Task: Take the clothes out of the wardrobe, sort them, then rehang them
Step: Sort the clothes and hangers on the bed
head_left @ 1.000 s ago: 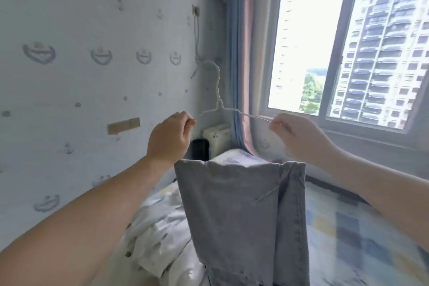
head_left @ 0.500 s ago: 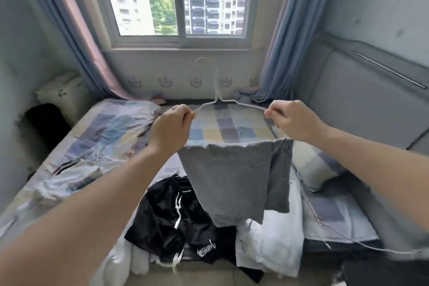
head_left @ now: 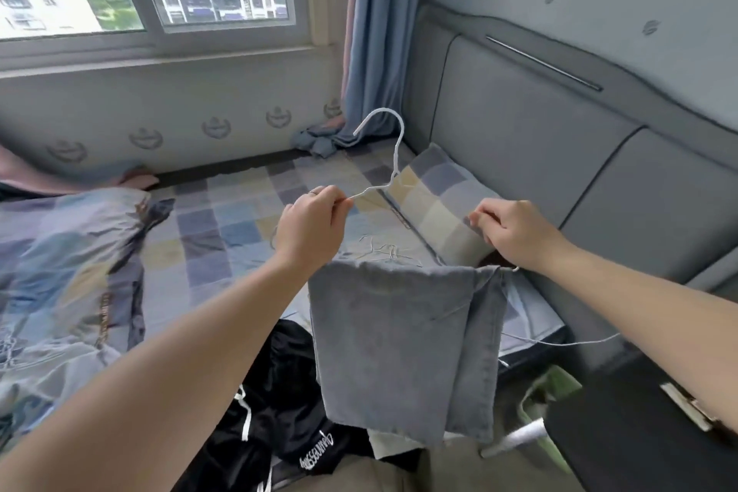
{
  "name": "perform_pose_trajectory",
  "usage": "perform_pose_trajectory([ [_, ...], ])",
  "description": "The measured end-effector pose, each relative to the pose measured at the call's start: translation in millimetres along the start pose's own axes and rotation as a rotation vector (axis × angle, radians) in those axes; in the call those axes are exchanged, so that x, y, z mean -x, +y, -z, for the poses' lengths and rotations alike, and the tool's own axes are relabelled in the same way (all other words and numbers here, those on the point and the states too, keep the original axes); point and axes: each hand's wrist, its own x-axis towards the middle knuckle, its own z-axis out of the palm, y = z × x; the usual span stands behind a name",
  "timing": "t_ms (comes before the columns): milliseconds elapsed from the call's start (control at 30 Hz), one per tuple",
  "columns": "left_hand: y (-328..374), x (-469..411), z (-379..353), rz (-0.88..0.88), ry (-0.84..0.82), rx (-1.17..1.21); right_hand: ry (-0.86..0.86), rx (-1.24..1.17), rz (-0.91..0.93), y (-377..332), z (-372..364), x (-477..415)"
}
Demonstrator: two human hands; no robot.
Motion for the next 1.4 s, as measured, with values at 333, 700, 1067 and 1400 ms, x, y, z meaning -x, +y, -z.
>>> perform_pose_trajectory([
  [333, -32.4, -82.4, -143.1, 0.125, -0.176, -0.010, -0.206, 0.008, -0.166, 125.5, -55.5, -112.7],
  [700, -128.3, -79.2, -340.7, 0.357, -0.507, -0.102, -0.440, 0.128, -0.296, 282.3, -249.2, -177.4],
  [1067, -250.6, -97.3, -510.5, 0.457, -0.573, -0.125, -0.380, 0.032, -0.467, 382.2, -427.0, -222.8],
  [1400, -298.8, -79.4, -547.6, 0.584, -0.695, -0.075, -0.406, 0.029, -0.458, 389.5, -486.0, -231.6],
])
